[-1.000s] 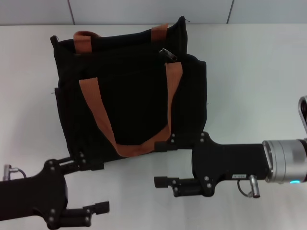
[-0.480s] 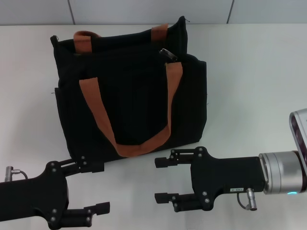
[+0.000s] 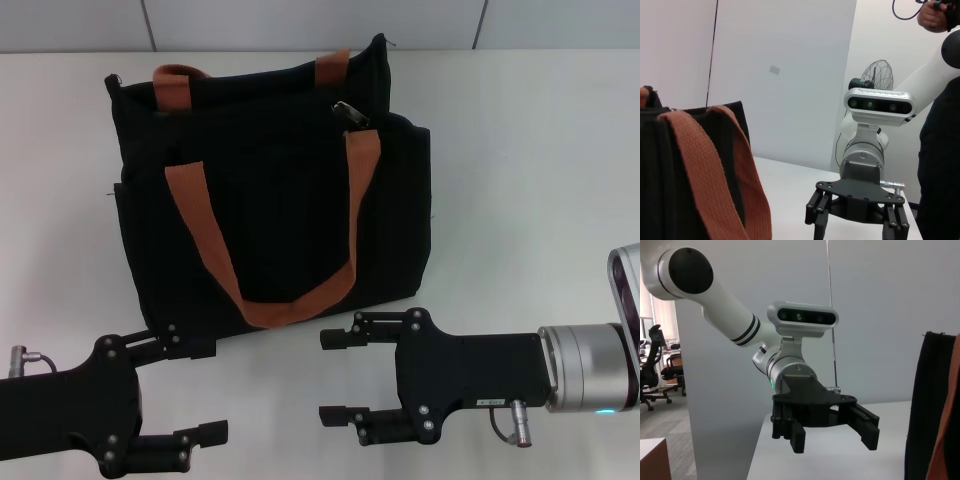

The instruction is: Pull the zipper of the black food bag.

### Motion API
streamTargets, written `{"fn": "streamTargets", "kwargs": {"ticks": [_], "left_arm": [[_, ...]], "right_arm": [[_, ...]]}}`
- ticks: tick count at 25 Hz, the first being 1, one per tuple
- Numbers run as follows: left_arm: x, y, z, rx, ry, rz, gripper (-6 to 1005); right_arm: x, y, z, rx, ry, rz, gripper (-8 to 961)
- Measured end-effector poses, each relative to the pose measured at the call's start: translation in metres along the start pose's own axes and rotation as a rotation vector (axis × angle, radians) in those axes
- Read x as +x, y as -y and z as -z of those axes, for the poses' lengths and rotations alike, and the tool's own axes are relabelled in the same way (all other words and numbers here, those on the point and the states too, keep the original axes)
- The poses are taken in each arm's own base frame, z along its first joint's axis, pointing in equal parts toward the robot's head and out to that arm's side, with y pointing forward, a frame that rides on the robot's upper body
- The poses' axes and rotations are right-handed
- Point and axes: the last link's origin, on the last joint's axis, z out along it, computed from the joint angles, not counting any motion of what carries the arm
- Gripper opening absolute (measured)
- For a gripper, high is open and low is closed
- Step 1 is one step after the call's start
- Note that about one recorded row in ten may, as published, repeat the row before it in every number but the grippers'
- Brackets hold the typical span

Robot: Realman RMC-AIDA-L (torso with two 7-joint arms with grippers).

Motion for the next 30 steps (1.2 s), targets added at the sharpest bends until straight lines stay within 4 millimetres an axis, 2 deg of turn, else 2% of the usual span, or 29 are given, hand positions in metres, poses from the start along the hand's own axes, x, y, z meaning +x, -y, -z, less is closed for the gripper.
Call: {"fn": "streamTargets", "kwargs": {"ticks": [30], "left_arm": [[0.0003,-0.0003,0.0001,-0.002,-0.001,0.0,813]], "right_arm": [[-0.0028,0.0015,-0.0013,0.001,0.014,-0.009,694]]}}
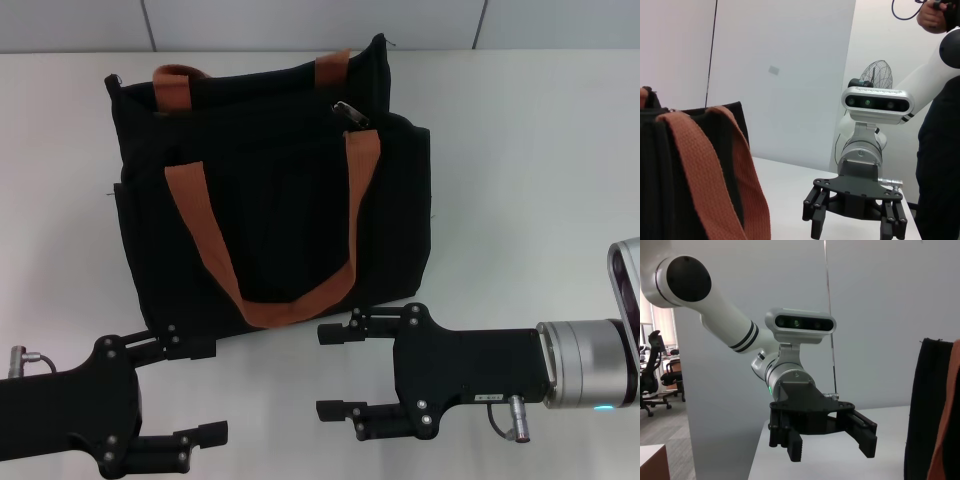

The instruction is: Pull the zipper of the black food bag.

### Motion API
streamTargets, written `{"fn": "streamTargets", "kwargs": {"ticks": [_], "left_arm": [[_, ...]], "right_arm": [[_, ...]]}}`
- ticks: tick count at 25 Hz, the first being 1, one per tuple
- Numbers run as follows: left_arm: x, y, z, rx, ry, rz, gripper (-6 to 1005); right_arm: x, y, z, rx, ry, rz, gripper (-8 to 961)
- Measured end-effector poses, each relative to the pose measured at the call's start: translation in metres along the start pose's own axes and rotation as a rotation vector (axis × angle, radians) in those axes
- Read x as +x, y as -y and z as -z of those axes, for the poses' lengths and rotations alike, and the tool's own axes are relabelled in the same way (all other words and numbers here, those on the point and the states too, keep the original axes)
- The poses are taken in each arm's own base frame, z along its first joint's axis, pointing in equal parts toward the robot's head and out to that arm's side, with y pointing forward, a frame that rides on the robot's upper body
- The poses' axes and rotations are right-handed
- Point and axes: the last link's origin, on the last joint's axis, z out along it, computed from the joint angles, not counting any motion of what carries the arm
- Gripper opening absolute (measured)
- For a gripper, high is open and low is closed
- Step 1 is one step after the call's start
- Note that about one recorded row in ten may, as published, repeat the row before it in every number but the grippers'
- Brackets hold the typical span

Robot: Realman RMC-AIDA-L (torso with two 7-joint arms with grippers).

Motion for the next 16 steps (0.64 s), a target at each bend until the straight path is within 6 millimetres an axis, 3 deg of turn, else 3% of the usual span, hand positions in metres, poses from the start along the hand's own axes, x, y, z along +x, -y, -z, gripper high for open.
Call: {"fn": "streamTargets", "kwargs": {"ticks": [16], "left_arm": [[0.0,0.0003,-0.0011,0.0,-0.001,0.0,813]], "right_arm": [[-0.0001,0.0004,-0.0002,0.0,-0.001,0.0,693]]}}
